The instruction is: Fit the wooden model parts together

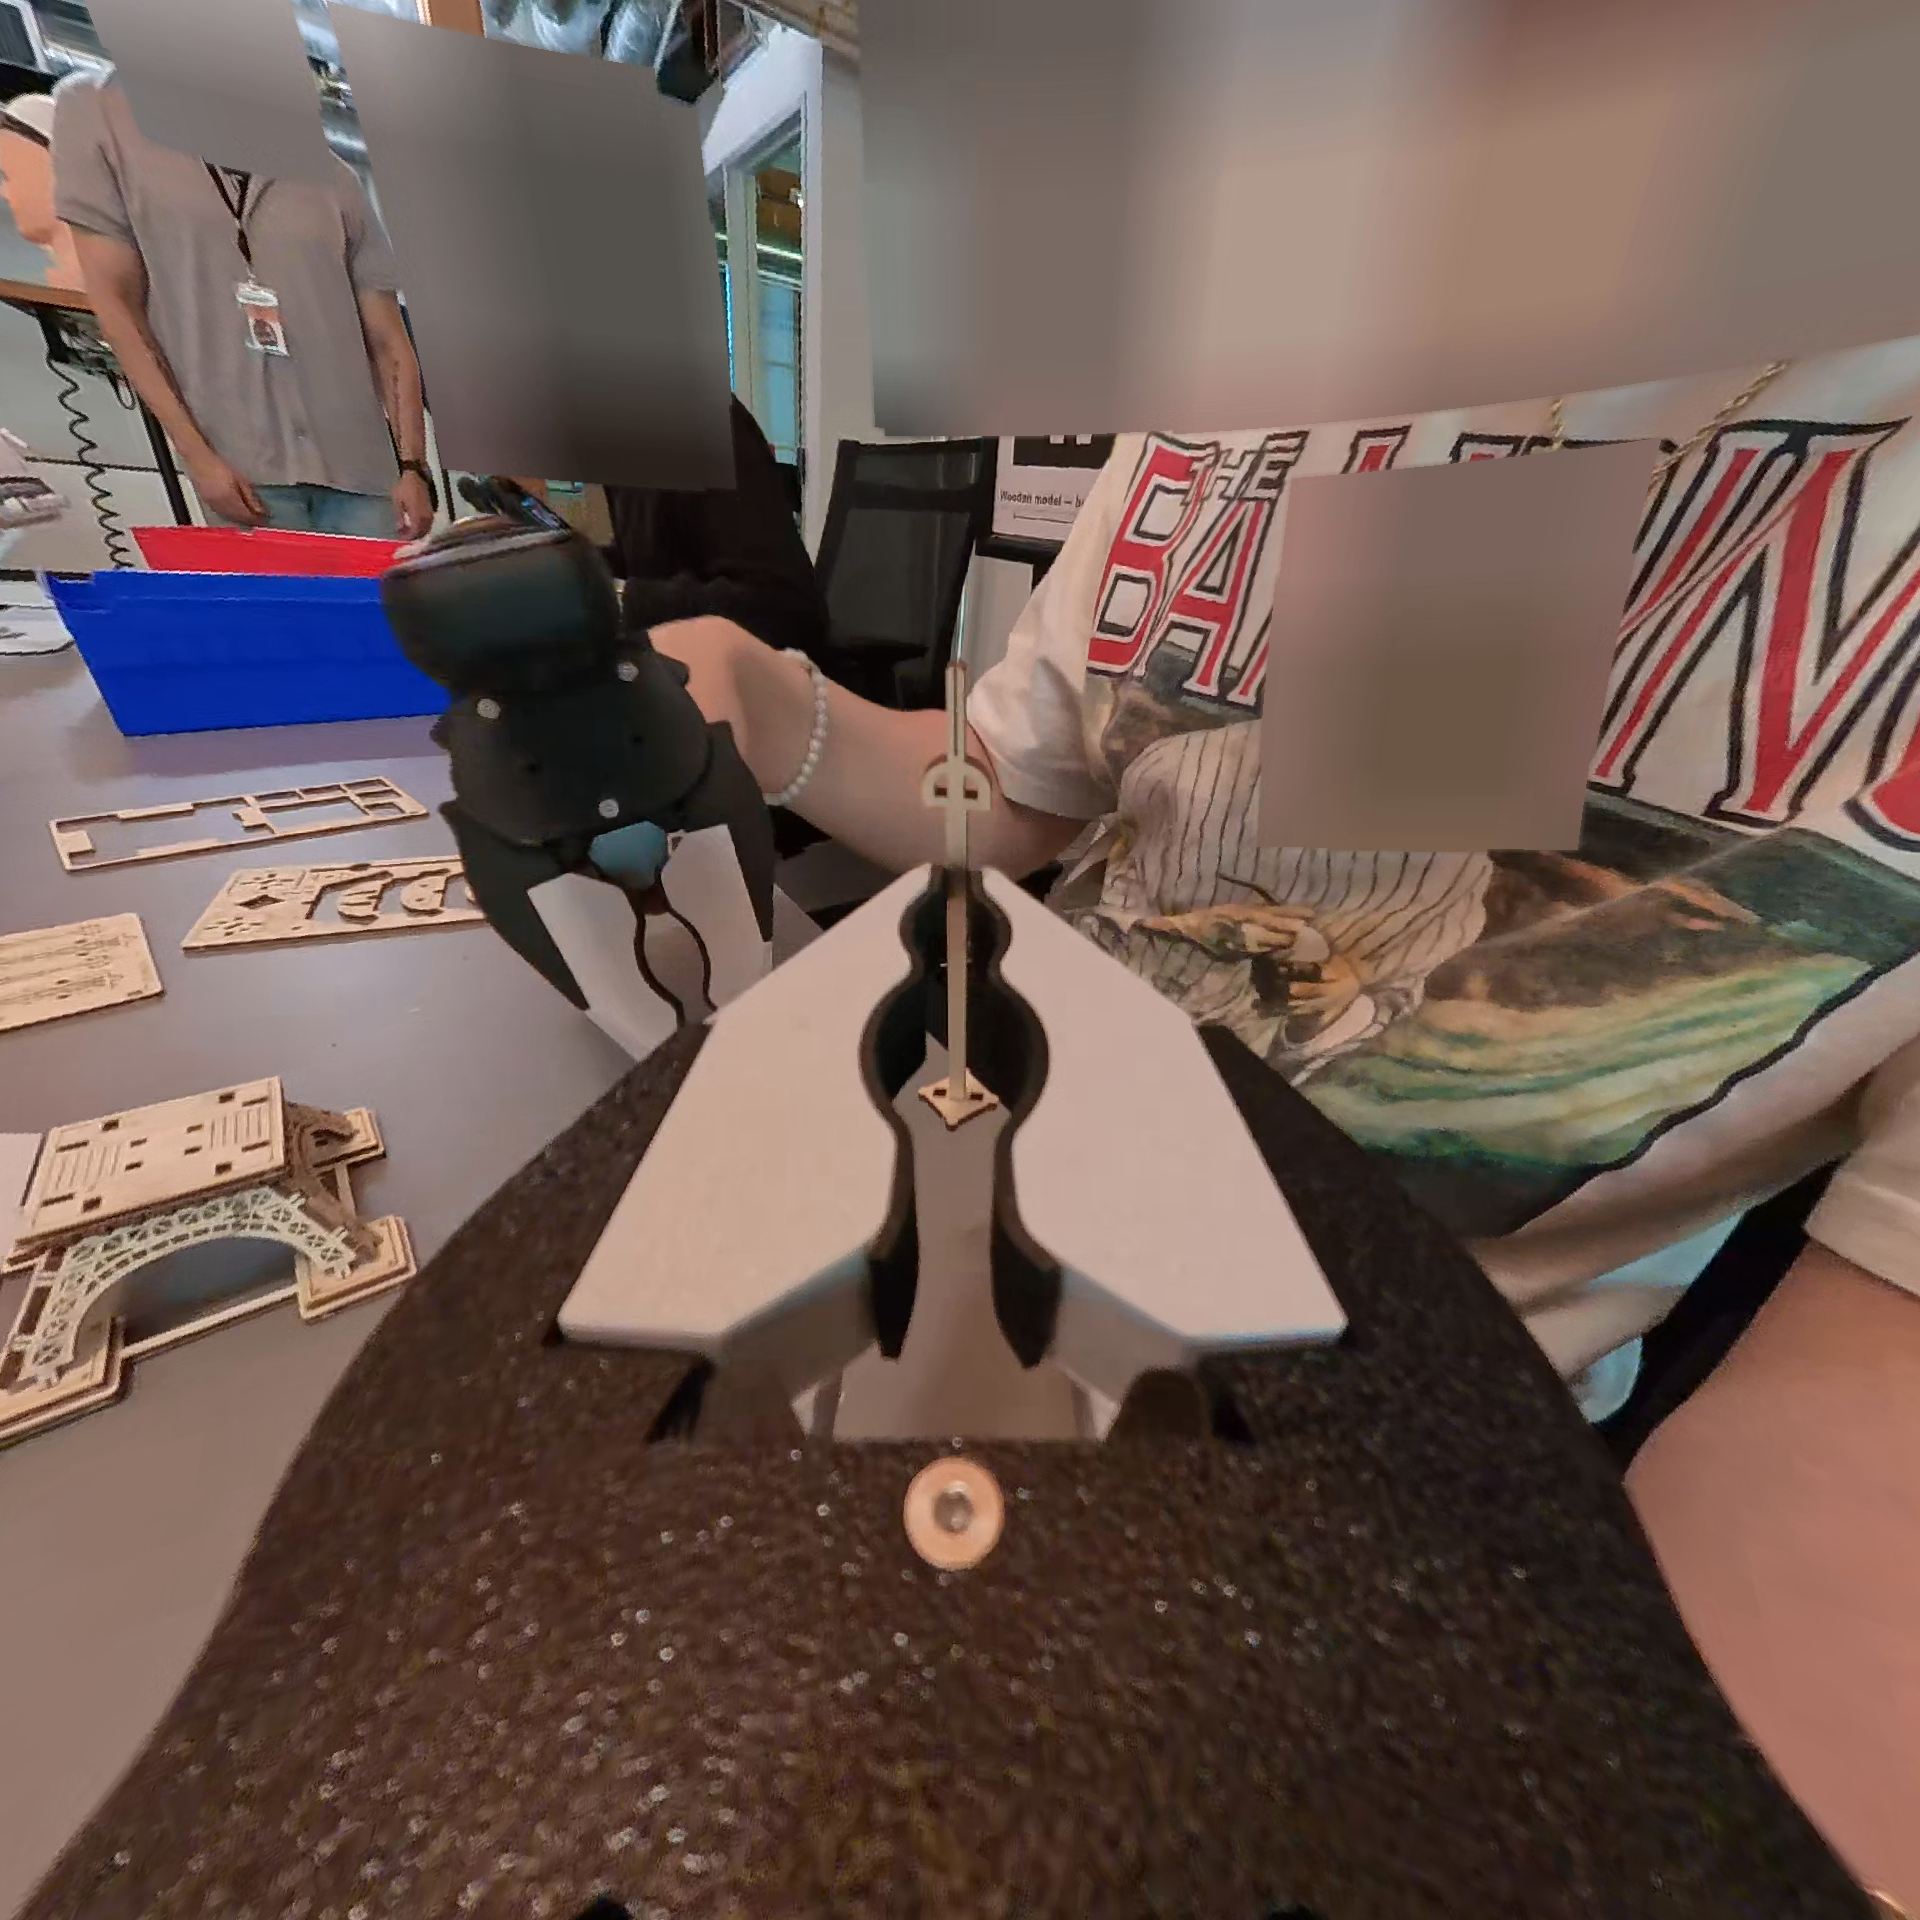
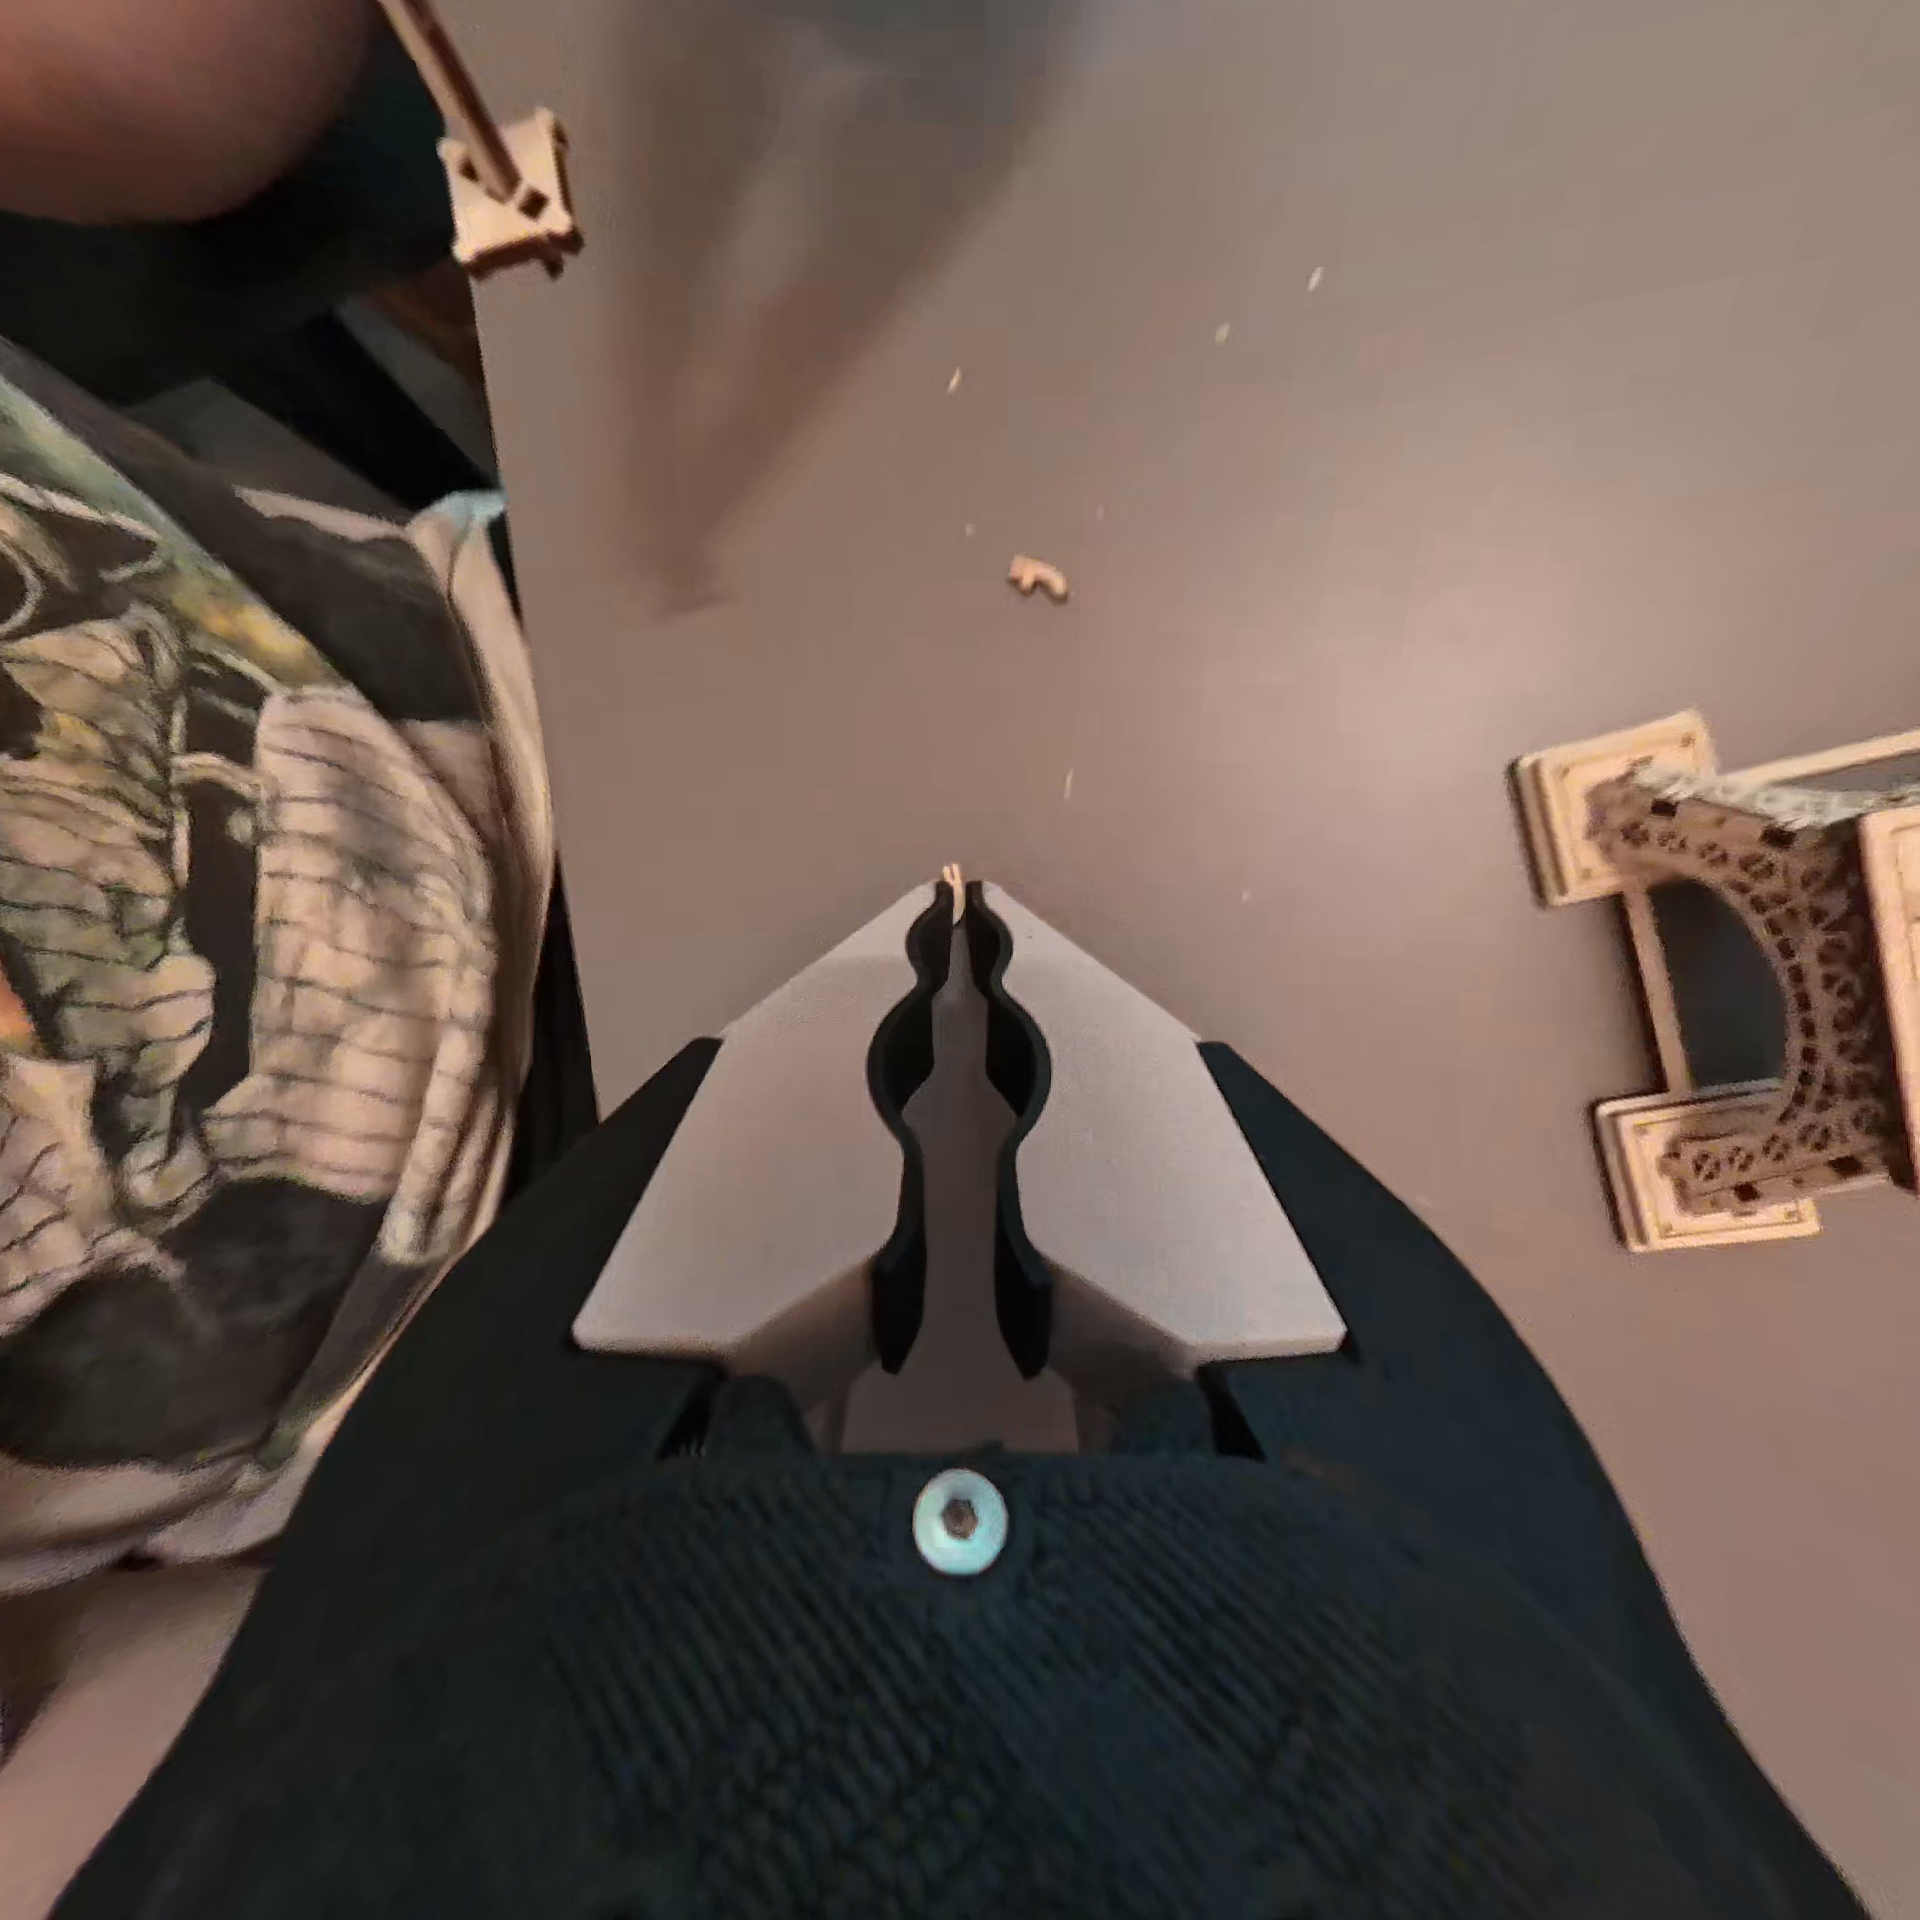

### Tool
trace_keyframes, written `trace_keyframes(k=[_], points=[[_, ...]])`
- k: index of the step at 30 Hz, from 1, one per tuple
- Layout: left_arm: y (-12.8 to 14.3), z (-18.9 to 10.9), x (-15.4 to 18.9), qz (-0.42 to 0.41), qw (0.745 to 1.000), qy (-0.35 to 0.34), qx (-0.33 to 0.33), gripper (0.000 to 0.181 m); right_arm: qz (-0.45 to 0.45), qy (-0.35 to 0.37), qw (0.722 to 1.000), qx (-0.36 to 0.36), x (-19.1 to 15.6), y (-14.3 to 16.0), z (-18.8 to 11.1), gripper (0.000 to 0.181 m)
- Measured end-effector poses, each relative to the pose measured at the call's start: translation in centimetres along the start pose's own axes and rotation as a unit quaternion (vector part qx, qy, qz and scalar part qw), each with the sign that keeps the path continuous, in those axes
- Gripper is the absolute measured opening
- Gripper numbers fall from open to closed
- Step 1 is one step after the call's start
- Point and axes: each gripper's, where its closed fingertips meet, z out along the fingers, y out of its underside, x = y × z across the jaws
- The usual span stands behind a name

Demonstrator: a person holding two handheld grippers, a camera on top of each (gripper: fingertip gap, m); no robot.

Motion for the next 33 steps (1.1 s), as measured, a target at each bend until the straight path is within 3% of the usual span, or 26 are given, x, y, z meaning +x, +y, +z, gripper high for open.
trace_keyframes(k=[1,8,10,13,17,20,22,26,30,33], points=[[0.0,0.2,0.0,0.000,1.000,0.003,0.000,0.000,0.013,-0.025,0.999,-0.019,-0.4,0.5,-0.1,0.002],[0.3,1.0,-0.2,-0.008,1.000,0.012,-0.004,0.000,0.069,-0.097,0.991,-0.064,0.3,0.1,-1.0,0.013],[0.4,1.0,-0.4,-0.011,1.000,0.010,-0.004,0.000,0.066,-0.073,0.991,-0.093,1.2,0.7,-1.2,0.023],[0.5,1.0,-0.5,-0.012,1.000,0.007,-0.004,0.000,-0.021,-0.023,0.995,-0.096,1.9,1.5,-2.0,0.021],[0.3,1.0,-0.4,-0.010,1.000,0.016,0.006,0.000,-0.139,0.032,0.990,-0.008,0.8,0.8,-1.3,0.021],[0.3,1.5,-0.4,-0.014,1.000,0.022,0.009,0.000,-0.174,0.082,0.978,0.081,-0.1,-0.7,-1.7,0.033],[0.2,2.0,-0.3,-0.008,1.000,0.028,0.006,0.000,-0.193,0.078,0.964,0.164,-1.8,-2.5,-2.2,0.034],[-1.1,3.0,-0.3,0.021,0.999,0.030,0.031,0.000,-0.192,0.051,0.939,0.280,-4.6,-5.1,-2.7,0.030],[-2.8,3.2,-1.1,0.051,0.997,-0.001,0.066,0.001,-0.182,0.120,0.921,0.322,-3.6,-6.3,-3.1,0.028],[-3.7,2.8,-1.8,0.063,0.993,-0.029,0.094,0.000,-0.181,0.129,0.899,0.378,-4.2,-7.3,-4.7,0.024]])
